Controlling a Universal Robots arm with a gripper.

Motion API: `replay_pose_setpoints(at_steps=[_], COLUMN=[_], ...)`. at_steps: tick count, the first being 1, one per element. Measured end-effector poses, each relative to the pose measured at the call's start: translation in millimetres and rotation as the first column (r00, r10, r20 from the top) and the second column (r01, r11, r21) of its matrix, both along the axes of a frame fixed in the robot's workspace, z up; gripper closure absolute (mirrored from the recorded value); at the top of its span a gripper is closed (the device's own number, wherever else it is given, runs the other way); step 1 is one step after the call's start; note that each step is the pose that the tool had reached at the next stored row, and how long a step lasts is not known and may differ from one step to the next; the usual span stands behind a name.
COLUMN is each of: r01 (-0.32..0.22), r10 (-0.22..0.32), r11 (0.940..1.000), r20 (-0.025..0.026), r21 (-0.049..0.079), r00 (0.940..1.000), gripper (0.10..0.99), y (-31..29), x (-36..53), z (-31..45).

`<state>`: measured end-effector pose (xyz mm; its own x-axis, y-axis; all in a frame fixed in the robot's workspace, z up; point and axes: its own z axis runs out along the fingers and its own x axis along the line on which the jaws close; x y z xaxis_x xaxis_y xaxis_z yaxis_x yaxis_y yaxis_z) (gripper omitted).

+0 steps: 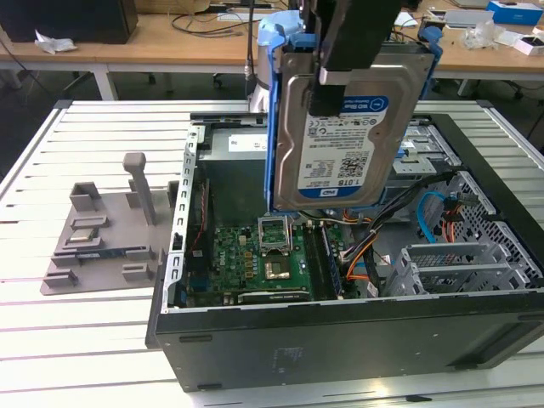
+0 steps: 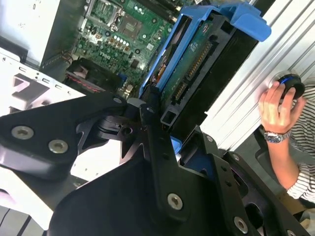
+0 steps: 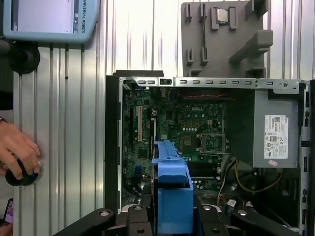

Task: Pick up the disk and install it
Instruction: 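Pick up the disk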

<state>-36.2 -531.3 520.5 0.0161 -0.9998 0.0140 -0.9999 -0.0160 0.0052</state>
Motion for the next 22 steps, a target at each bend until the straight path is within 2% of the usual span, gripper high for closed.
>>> replay_pose_setpoints(at_steps=[4,5,9,10,22], r01=[0.000,0.000,0.000,0.000,0.000], r10=[0.000,0.000,0.000,0.000,0.000], r11=[1.0000,1.0000,1.0000,1.0000,1.0000], r20=[-0.0003,-0.0006,-0.0007,-0.0008,-0.0011], r21=[0.000,0.000,0.000,0.000,0.000], r00=[1.0000,1.0000,1.0000,1.0000,1.0000], gripper=[0.722,0.722,0.722,0.722,0.722], y=[0.0,0.0,0.0,0.0,0.0], x=[11.2,17.1,27.6,32.8,59.4], z=[0.0,-0.1,-0.1,-0.1,-0.5])
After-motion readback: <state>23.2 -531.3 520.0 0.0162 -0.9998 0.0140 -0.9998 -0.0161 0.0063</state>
